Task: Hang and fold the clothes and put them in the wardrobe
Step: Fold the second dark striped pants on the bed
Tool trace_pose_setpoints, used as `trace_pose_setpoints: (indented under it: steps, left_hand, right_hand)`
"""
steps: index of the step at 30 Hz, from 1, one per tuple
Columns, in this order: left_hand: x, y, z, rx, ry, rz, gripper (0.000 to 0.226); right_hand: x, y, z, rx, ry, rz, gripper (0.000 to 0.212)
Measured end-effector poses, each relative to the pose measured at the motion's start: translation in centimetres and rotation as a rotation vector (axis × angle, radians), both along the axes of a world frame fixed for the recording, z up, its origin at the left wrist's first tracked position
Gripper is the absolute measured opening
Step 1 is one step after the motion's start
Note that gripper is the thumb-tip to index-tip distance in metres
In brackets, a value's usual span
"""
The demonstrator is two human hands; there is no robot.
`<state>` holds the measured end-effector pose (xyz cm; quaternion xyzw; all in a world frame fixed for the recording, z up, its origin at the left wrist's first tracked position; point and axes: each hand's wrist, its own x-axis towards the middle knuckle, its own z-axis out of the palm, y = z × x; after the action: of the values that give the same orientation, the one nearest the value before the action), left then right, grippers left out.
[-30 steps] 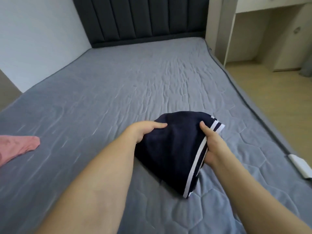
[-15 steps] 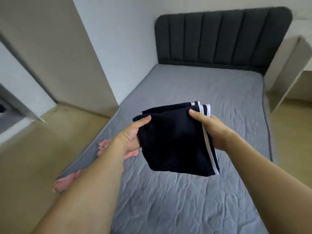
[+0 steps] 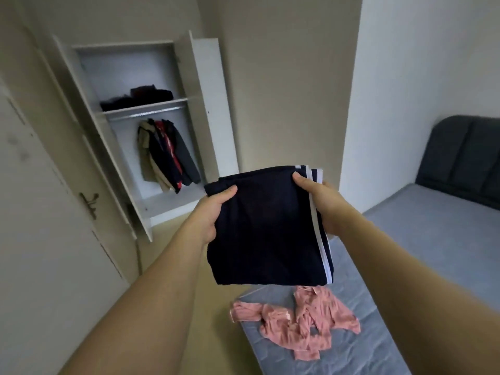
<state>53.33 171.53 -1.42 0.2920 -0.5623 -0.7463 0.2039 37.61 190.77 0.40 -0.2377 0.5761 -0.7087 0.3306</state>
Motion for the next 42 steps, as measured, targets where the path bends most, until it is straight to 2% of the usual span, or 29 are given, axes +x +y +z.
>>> trace_pose_setpoints:
  steps: [4,8,13,21,25,31,35,38,42]
  left_hand:
    - [2.8,-9.4,3.1,-0.072,0.023,0.170,0.051]
    - [3.7,-19.4,3.6,-0.108,0.014,0.264,0.047]
    - [1.6,-33.2,3.5,-0.148,0.016,0.360,0.045]
    - [-3.4,-55.4,7.6,-0.170,0.000,0.478,0.045]
    - [-5.9,-67.0,7.7,-0.174,-0.021,0.516,0.044]
    - [-9.1,-86.4,5.9,-0.141,-0.027,0.556,0.036]
    - [-12.4,-99.2,7.6,-0.165,-0.049,0.577,0.039]
    - [-16.3,-107.8,9.8,-0.208,-0.073,0.582,0.045]
    - [-22.4,-118.5,10.5,-0.239,-0.101,0.609,0.044]
  right_hand:
    - [1.4,-11.5,2.2,-0.040,0.073,0.043,0.039]
    - [0.9,-23.0,2.0,-0.058,0.105,0.104,0.044]
    - [-2.8,-38.7,1.4,-0.073,0.124,0.178,0.048]
    - [-9.4,-63.4,4.7,-0.069,0.099,0.250,0.057]
    - [-12.0,-75.4,4.9,-0.079,0.106,0.298,0.042]
    - [-15.1,-95.5,4.0,-0.080,0.141,0.283,0.032]
    - [-17.8,-108.3,4.8,-0.074,0.140,0.248,0.038]
    - [-21.2,-116.6,6.4,-0.077,0.142,0.212,0.029]
    - [-26.9,-127.2,7.4,-0.058,0.137,0.212,0.039]
